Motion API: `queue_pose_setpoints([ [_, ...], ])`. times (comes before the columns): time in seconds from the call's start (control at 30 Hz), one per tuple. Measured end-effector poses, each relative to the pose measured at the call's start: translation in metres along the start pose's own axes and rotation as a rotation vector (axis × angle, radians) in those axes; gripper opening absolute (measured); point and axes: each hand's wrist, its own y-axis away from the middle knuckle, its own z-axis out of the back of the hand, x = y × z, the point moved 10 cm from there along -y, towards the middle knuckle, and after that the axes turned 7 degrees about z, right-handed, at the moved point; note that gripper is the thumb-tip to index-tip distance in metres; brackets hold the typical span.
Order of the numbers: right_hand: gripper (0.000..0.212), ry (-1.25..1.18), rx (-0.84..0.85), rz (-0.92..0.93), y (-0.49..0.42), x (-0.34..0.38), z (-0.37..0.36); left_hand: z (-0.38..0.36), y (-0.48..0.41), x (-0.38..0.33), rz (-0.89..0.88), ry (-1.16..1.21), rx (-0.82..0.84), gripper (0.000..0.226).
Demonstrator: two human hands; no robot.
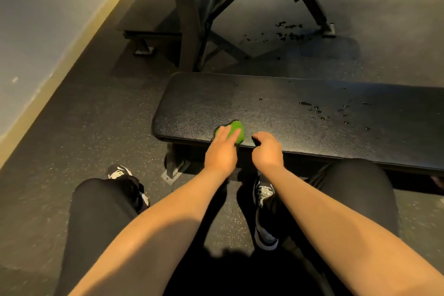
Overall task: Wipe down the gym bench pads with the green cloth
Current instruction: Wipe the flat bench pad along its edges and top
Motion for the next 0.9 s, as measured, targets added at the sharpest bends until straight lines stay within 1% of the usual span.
queue_pose_setpoints([
  [0.07, 0.058, 0.026, 0.025, 0.008, -0.002, 0.000, -0.004, 0.022, -0.007, 0.025, 0.062, -0.030, -0.043, 0.056],
  [0.17, 0.061, 0.042, 0.045, -0.006, -0.002, -0.001, -0.008, 0.047, -0.011, 0.073, 0.231, -0.058, -0.078, 0.051],
  [0.27, 0.061, 0.054, 0.051, 0.008, 0.000, 0.001, -0.008, 0.048, -0.007, 0.086, 0.324, -0.058, -0.076, 0.050],
  [0.37, 0.060, 0.054, 0.054, 0.023, 0.001, 0.002, -0.008, 0.036, -0.001, 0.065, 0.304, -0.036, -0.087, 0.053],
  [0.5, 0.059, -0.051, -0.006, -0.030, 0.000, -0.004, 0.003, 0.010, 0.009, 0.030, 0.204, -0.089, -0.080, 0.053],
  [0.6, 0.058, -0.103, -0.026, -0.083, -0.001, -0.011, 0.010, -0.004, 0.013, -0.002, 0.094, -0.110, -0.087, 0.048],
  [0.7, 0.055, -0.102, -0.017, -0.059, 0.000, -0.010, 0.009, -0.017, 0.019, -0.029, 0.024, -0.074, -0.090, 0.038],
  [0.8, 0.048, -0.065, -0.006, 0.008, 0.001, -0.003, 0.002, -0.012, 0.021, -0.031, 0.077, 0.049, -0.112, 0.023],
  [0.87, 0.048, -0.040, 0.004, 0.028, 0.000, -0.003, -0.005, -0.007, 0.023, -0.017, 0.142, 0.145, -0.107, 0.025],
  [0.9, 0.052, -0.030, 0.009, 0.025, -0.001, -0.004, -0.008, -0.004, 0.026, -0.004, 0.189, 0.177, -0.132, 0.027],
])
